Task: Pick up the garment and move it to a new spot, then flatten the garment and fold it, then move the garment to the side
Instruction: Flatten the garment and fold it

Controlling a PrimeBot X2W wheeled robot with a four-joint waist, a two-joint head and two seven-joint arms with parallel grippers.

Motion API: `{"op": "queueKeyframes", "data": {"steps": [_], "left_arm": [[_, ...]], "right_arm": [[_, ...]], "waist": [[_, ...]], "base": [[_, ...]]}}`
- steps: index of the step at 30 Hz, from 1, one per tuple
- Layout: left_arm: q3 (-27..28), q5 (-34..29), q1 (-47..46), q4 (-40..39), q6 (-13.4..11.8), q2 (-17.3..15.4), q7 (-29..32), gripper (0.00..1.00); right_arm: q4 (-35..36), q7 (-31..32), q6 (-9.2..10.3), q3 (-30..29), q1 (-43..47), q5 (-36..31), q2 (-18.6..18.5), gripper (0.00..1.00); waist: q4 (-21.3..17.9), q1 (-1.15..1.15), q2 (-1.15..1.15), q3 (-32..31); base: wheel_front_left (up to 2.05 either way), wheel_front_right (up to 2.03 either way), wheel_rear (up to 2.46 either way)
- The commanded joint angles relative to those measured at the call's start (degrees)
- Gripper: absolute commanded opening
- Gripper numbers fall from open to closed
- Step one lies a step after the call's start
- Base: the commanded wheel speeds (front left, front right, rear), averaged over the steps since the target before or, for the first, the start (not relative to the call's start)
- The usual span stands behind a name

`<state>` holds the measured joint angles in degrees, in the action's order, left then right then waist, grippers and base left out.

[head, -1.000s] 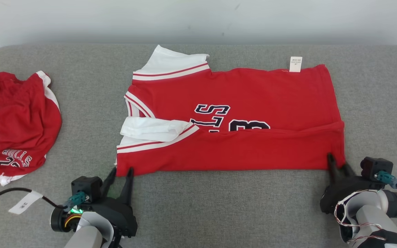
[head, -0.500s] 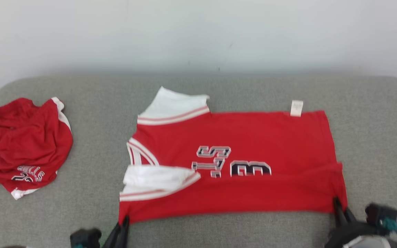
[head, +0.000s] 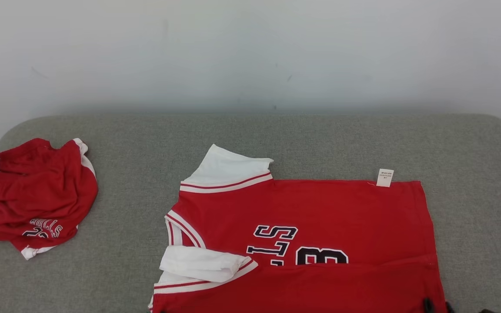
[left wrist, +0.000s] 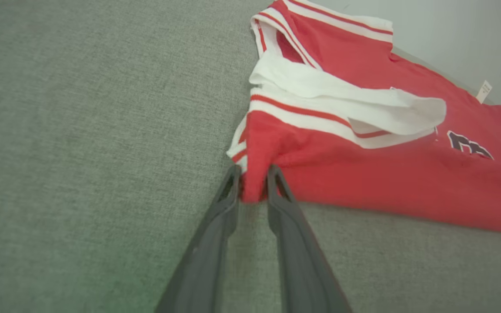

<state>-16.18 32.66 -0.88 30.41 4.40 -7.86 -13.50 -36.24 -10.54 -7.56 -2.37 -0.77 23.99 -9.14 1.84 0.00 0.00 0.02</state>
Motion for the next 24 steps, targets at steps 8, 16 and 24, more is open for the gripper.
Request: {"op": "queueKeyframes", "data": {"steps": [8, 16, 24], "left_arm": [[1.15, -0.51, -0.83, -4.11, -0.18, -0.5, -1.13, 1.0], [0.84, -3.22, -11.17, -7.78, 0.21, -3.95, 1.41, 1.0], [0.51, -4.1, -28.9, -5.03, 2.01, -10.85, 9.91, 1.0]], "right_arm": [[7.42, -0.75, 0.1, -2.38, 2.27, 0.47, 0.21, 1.0], [13.62, -1.21, 0.1, -2.82, -2.98, -2.04, 0.47, 1.0], [9.46, -0.01, 0.1, 1.38, -18.75, -6.89, 1.65, 1.0]], "waist": [[0.12, 0.0, 0.0, 1.09], [-2.11, 0.0, 0.0, 4.79], [-9.49, 0.0, 0.0, 12.78]], "base": [[0.0, 0.0, 0.0], [0.0, 0.0, 0.0], [0.0, 0.0, 0.0]]}}
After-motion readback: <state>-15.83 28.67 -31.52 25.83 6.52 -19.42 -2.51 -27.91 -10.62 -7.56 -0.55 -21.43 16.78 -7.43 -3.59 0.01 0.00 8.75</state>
